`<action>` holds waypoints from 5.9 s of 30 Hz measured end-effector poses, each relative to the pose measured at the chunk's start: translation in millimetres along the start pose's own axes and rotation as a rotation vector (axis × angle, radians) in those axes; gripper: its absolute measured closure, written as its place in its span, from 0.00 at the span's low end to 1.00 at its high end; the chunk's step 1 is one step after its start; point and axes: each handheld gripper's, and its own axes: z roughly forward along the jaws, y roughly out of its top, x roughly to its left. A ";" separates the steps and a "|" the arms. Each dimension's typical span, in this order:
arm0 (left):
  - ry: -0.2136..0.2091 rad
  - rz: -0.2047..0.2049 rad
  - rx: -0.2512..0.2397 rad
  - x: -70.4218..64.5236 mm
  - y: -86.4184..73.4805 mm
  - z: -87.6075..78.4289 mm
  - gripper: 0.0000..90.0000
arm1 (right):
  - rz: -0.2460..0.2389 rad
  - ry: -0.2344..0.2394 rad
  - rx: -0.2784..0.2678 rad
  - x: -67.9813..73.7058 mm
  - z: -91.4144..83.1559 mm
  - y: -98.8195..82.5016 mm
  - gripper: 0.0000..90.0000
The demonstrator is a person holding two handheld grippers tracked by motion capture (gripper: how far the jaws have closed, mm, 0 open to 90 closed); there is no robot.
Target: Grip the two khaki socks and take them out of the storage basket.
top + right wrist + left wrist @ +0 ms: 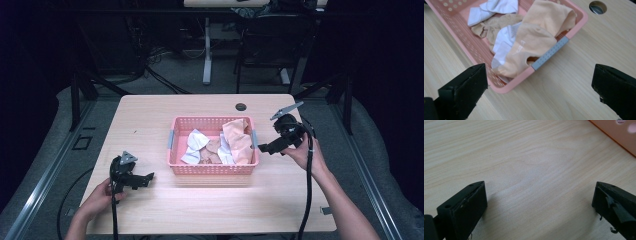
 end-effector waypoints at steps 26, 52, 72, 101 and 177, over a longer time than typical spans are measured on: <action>0.000 0.000 0.000 0.0 0.0 0.0 0.00 | -0.041 0.077 0.161 29.0 63.8 47.2 0.26; 0.000 0.000 0.000 0.0 0.0 0.0 0.00 | 0.062 -0.011 0.284 28.5 81.4 33.3 0.65; 0.000 0.000 0.000 0.0 0.0 0.0 0.00 | 0.043 0.006 0.163 33.5 60.9 42.0 0.97; 0.000 0.001 0.001 0.0 0.0 0.0 0.00 | 0.033 0.048 -0.005 35.2 7.3 72.1 0.98; 0.000 0.000 0.001 0.0 0.0 0.0 0.00 | 0.254 -0.120 -0.105 -51.0 -65.8 -20.0 0.98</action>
